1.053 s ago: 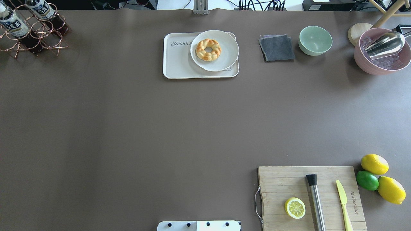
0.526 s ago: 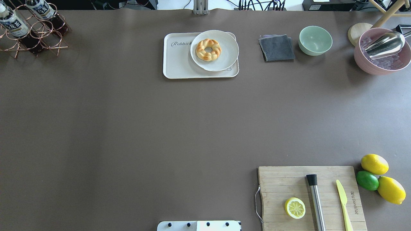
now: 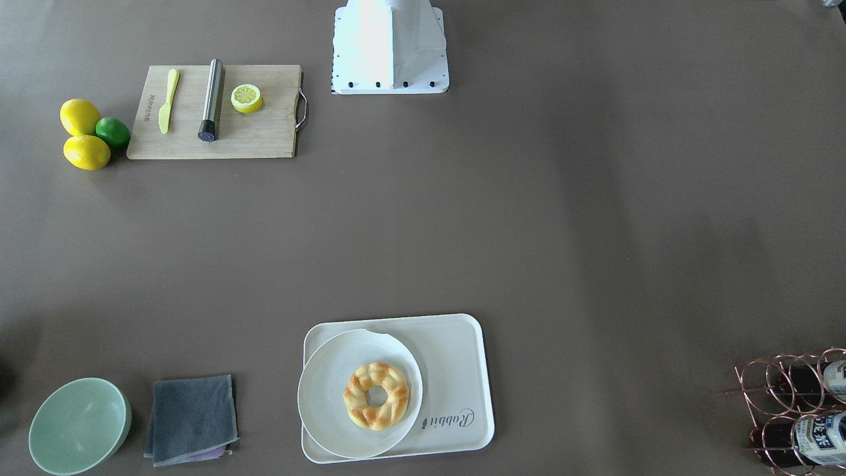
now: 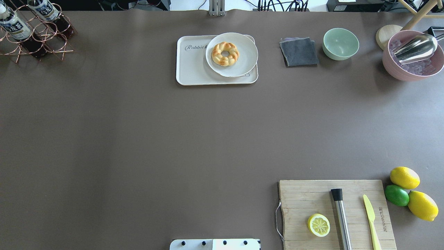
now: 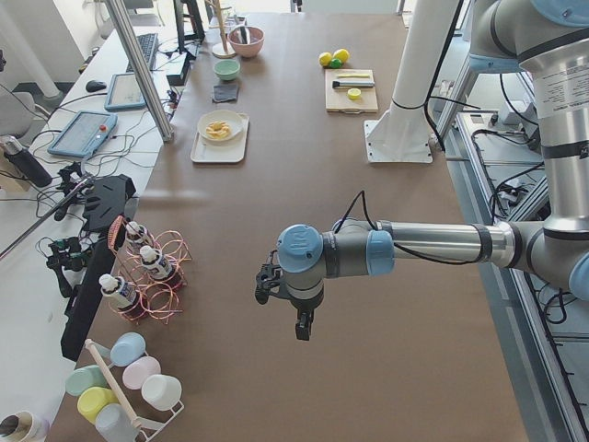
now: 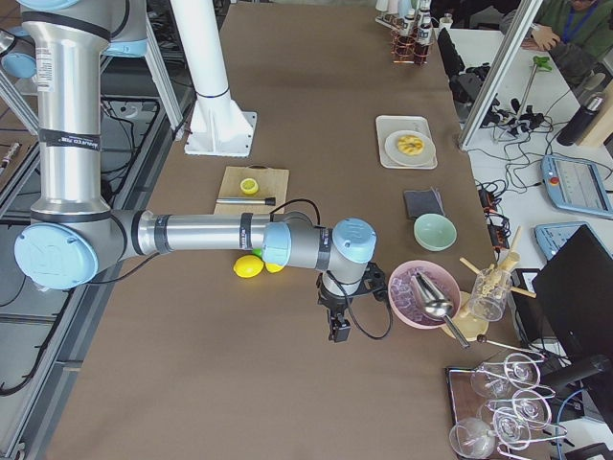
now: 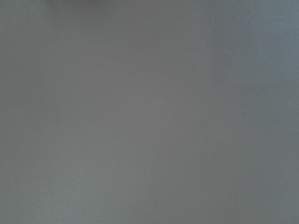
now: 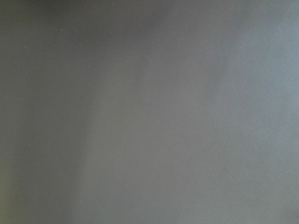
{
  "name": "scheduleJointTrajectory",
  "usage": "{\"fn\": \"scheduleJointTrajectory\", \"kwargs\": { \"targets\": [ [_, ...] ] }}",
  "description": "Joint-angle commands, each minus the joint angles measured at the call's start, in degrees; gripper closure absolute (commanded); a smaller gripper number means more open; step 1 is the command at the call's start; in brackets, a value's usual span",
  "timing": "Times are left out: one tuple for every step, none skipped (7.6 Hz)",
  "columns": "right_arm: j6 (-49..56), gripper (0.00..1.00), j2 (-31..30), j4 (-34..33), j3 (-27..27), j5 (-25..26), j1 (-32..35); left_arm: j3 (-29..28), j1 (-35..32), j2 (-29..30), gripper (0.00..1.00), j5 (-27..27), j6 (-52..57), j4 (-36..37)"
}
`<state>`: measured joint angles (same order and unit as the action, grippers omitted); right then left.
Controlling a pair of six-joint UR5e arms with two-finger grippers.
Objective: Place tea on tray
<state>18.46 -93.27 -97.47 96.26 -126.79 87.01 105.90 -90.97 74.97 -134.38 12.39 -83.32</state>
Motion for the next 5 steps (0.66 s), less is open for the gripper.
{"fn": "scheduleJointTrajectory", "kwargs": {
  "targets": [
    [0.0,0.00,-0.1,-0.1,0.5,0.0,0.0,1.0,-0.1,0.3,0.02,0.0,0.0,-0.2],
    [0.0,0.00,-0.1,-0.1,0.6,0.0,-0.1,1.2,-0.1,0.4,0.02,0.0,0.0,-0.2],
    [0.0,0.00,-0.1,-0.1,0.7,-0.2,0.0,1.1,-0.2,1.7,0.02,0.0,0.0,-0.3],
    [0.0,0.00,-0.2,-0.1,0.7,0.2,0.0,0.3,-0.1,3.3,0.02,0.1,0.0,-0.3],
    [0.0,0.00,-0.1,-0.1,0.6,0.4,0.0,-0.2,-0.1,4.3,0.02,0.1,-0.1,-0.2]
  ]
}}
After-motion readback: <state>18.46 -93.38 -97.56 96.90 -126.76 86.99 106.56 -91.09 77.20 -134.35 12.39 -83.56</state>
